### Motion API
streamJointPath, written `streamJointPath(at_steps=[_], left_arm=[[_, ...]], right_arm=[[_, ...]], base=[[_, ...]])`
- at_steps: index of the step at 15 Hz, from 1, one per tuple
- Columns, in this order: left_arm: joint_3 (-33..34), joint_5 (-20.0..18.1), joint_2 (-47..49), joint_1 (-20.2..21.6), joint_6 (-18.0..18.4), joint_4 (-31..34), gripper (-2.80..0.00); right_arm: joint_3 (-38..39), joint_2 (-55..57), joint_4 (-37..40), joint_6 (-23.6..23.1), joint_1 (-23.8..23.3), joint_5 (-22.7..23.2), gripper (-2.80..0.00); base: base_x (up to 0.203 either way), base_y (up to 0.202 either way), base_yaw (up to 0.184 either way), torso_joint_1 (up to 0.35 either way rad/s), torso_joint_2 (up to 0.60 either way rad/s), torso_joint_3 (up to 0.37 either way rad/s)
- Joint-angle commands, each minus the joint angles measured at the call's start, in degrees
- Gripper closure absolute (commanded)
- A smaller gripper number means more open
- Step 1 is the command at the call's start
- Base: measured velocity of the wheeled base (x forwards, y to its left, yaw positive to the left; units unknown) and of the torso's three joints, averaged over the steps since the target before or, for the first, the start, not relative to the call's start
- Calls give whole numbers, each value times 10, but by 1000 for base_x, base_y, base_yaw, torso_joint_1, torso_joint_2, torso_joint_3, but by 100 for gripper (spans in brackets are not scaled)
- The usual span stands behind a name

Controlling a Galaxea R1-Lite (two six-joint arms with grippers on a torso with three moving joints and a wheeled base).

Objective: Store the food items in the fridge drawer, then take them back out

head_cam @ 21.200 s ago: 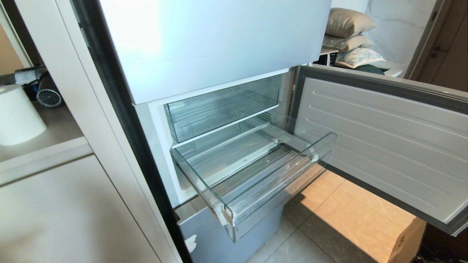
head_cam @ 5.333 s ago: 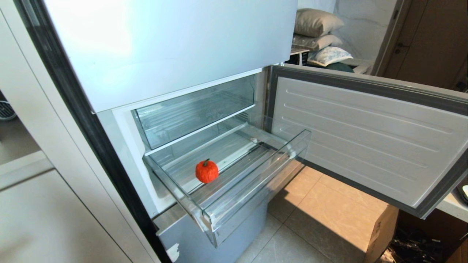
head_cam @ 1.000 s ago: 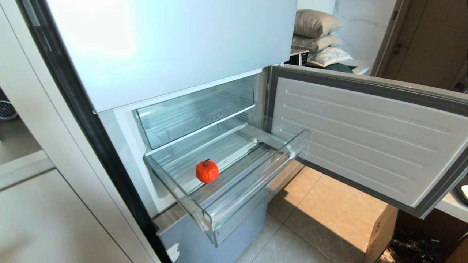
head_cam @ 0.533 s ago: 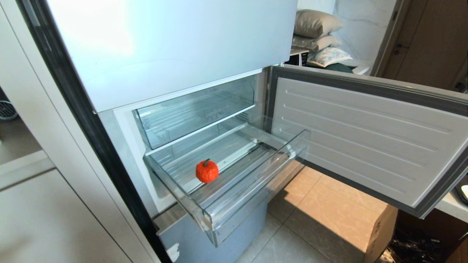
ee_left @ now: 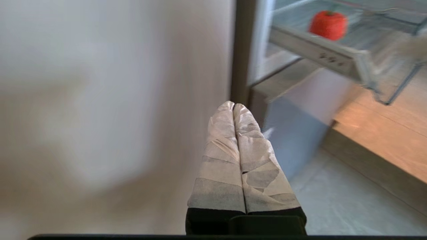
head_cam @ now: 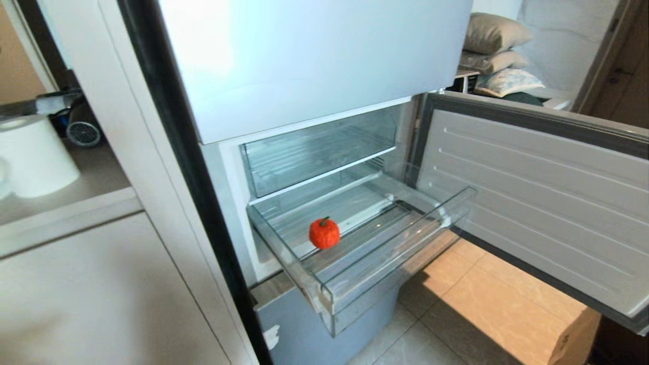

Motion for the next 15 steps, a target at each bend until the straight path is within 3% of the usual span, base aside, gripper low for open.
streamJointPath(at_steps=[1, 15], left_arm=[[0, 0, 0, 0, 0, 0, 0], [0, 0, 0, 0, 0, 0, 0]], right_arm=[[0, 1, 0, -1, 0, 0, 0], [0, 1, -1, 22, 0, -4, 0]], base=[[2, -8, 177, 7, 2, 2], [2, -8, 171, 2, 3, 2]])
